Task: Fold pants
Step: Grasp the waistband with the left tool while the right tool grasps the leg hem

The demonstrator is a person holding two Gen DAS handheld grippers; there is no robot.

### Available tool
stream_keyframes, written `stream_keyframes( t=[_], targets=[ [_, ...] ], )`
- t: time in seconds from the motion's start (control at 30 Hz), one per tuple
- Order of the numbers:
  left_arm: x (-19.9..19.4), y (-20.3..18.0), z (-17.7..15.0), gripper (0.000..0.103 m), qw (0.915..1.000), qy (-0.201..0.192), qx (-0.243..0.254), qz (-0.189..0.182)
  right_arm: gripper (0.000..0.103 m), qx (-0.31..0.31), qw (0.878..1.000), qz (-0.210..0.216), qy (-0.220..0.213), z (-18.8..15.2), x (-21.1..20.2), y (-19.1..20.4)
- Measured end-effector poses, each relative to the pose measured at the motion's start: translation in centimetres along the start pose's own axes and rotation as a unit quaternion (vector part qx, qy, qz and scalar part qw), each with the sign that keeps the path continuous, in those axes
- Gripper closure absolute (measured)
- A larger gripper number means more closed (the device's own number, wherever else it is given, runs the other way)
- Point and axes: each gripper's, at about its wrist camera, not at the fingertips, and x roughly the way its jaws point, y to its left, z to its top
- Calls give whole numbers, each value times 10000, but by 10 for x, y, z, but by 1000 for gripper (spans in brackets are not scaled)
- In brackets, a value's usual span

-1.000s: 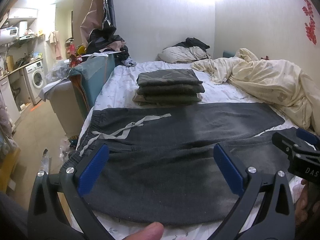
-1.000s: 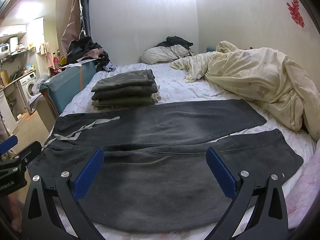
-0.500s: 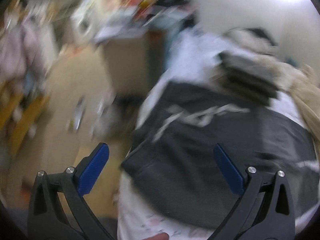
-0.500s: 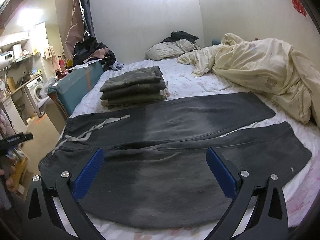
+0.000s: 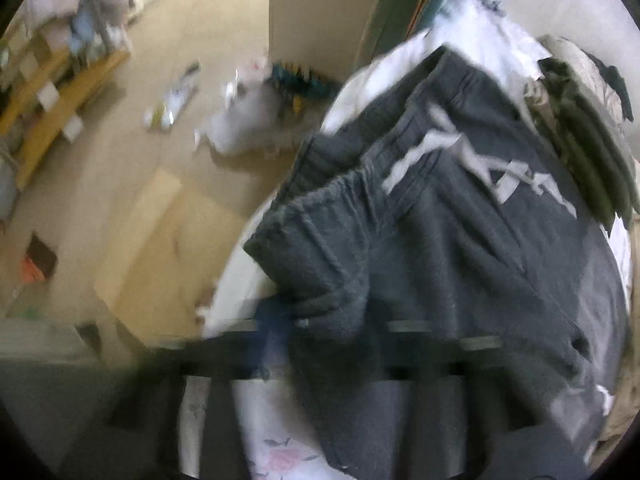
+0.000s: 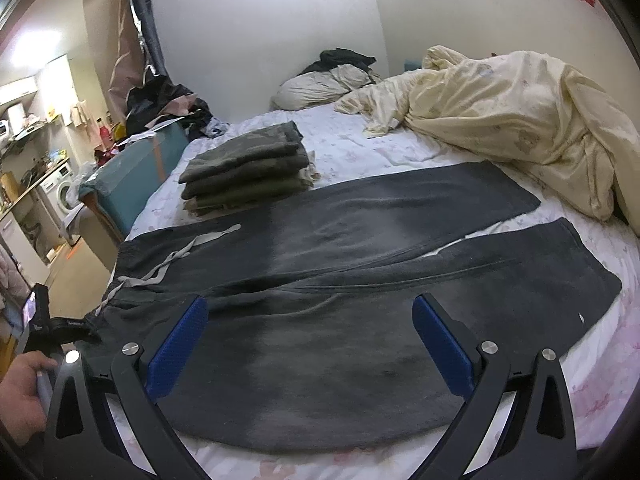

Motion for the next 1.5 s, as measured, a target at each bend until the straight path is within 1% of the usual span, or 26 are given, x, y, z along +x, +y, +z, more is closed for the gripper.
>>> stream_keyframes(
  t=[0.07,0.13,0.17,0.23,0.33,0.37,0.4,0.47,0.5,0.6,0.67,0.7,0.73,0.77,0.8,0.9,0.97,1.0,1.1,1.13,1.2,1.27,1.33,1.4,1.43,1.5],
  targets=[
    [-21,-11,-2,91,9994,-289,199,36,0,-7,10000,-13,8,-1,0,-1],
    [-44,-26,-5,93,9963,-633,573,109,0,-54,10000,13,41,-1,0,-1],
    [-55,-31,-6,94,9950,-756,650,92,0,-57,9999,39,80,-2,2,-2],
    [-65,-31,-3,94,9944,-795,691,43,0,-9,9997,110,205,-4,6,-4],
    [-73,-30,2,94,9956,-665,658,85,0,208,9957,580,696,-9,20,-7],
    [-75,-30,4,94,9959,-619,662,77,0,424,9907,816,1003,-15,28,-10],
    [-72,-29,7,94,9956,-626,691,57,0,700,9855,930,1237,-24,34,-13],
    [-72,-30,7,94,9953,-623,741,67,0,1274,9718,975,1726,-45,46,-17],
    [-72,-29,7,94,9959,-592,688,38,0,1584,9612,959,2045,-62,53,-17],
    [-71,-25,5,94,9963,-573,639,14,0,1808,9489,1030,2373,-97,64,-6],
    [-71,-25,5,94,9954,-597,743,120,0,2184,9302,1215,2687,-115,76,-7],
    [-69,-25,4,94,9950,-590,788,178,0,2503,9136,1278,2939,-127,87,-12],
    [-67,-25,3,94,9950,-574,794,206,0,2660,9054,1251,3064,-134,94,-18],
    [-65,-24,2,94,9951,-547,786,232,1,2746,9045,1094,3074,-138,100,-27],
    [-63,-23,2,94,9955,-512,759,250,1,2786,9092,889,2963,-139,105,-36],
    [-58,-21,3,94,9964,-417,682,284,2,3383,9040,693,2521,-127,113,-76],
    [-56,-19,3,94,9967,-386,651,291,2,3574,9095,121,2120,-110,111,-112],
    [-55,-19,3,94,9967,-382,649,307,2,3815,9037,-122,1940,-106,111,-136],
    [-53,-18,3,94,9970,-345,620,309,11,4554,8753,-626,1501,-94,102,-204],
    [-52,-18,2,94,9970,-334,617,316,13,4627,8718,-791,1399,-89,100,-220],
    [-51,-20,1,94,9966,-331,671,354,17,4547,8747,-1179,1193,-75,97,-255],
    [-52,-22,1,94,9966,-339,666,354,18,4586,8667,-1743,909,-60,88,-291],
    [-52,-22,1,94,9967,-330,658,343,20,4717,8505,-2164,852,-51,81,-330],
    [-52,-22,1,94,9965,-331,677,360,29,4919,8294,-2513,838,-47,74,-363],
    [-52,-22,2,94,9965,-320,683,366,36,4963,8223,-2655,834,-43,70,-370],
    [-50,-21,3,94,9967,-283,668,372,42,5042,8124,-2833,741,-40,61,-387]
  ],
)
